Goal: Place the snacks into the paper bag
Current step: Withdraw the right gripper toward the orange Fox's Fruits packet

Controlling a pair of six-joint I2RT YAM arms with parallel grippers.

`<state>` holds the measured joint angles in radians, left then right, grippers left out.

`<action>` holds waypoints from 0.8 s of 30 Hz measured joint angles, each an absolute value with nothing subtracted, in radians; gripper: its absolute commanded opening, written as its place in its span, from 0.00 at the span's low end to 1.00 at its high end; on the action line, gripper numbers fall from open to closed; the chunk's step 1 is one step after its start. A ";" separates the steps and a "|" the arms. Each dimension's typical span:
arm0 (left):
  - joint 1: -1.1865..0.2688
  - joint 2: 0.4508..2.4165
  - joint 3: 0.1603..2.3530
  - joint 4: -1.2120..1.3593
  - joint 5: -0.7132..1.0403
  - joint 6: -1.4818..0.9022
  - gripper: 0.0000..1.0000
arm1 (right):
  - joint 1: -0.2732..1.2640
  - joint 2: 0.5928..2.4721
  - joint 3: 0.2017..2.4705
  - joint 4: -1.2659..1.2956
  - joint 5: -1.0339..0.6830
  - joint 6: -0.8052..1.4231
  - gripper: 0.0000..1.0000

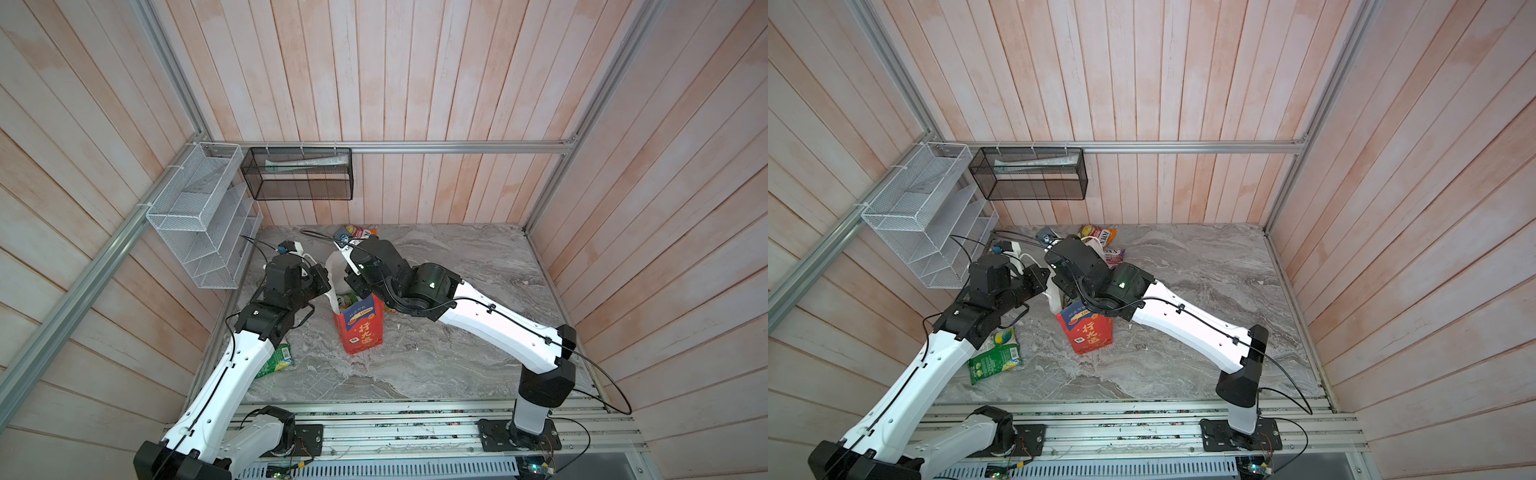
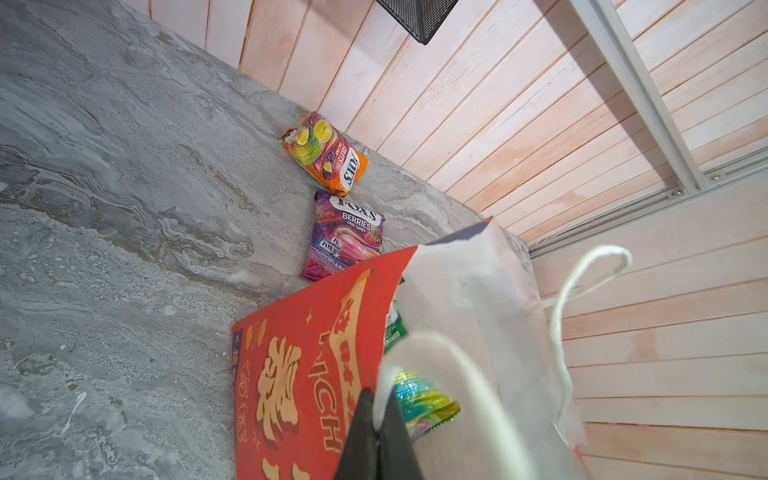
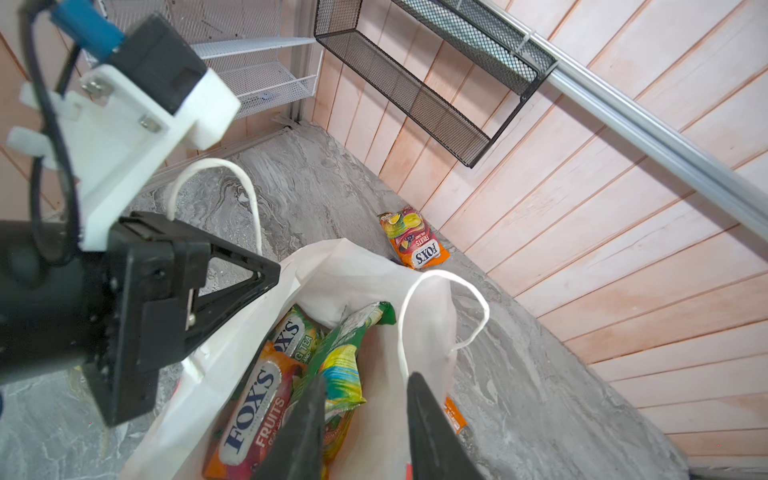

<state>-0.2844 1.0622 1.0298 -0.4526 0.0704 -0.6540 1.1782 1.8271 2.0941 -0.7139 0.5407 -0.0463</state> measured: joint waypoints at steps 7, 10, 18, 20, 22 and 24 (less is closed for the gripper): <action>-0.284 1.062 1.030 -0.453 0.070 -0.654 0.00 | 1.175 1.743 2.011 -0.645 0.572 -0.050 0.68; -0.284 1.062 1.030 -0.452 0.070 -0.654 0.00 | 1.162 1.731 2.004 -0.633 0.582 -0.038 0.76; -0.284 1.064 1.030 -0.451 0.070 -0.654 0.00 | 1.048 1.602 1.718 -0.537 0.575 0.081 0.83; -0.284 1.064 1.030 -0.450 0.071 -0.654 0.00 | 0.970 1.547 1.598 -0.494 0.533 0.136 0.83; -0.284 1.064 1.030 -0.449 0.071 -0.654 0.00 | 0.863 1.478 1.449 -0.434 0.478 0.210 0.84; -0.284 1.064 1.030 -0.449 0.071 -0.654 0.00 | 0.769 1.420 1.320 -0.385 0.431 0.277 0.85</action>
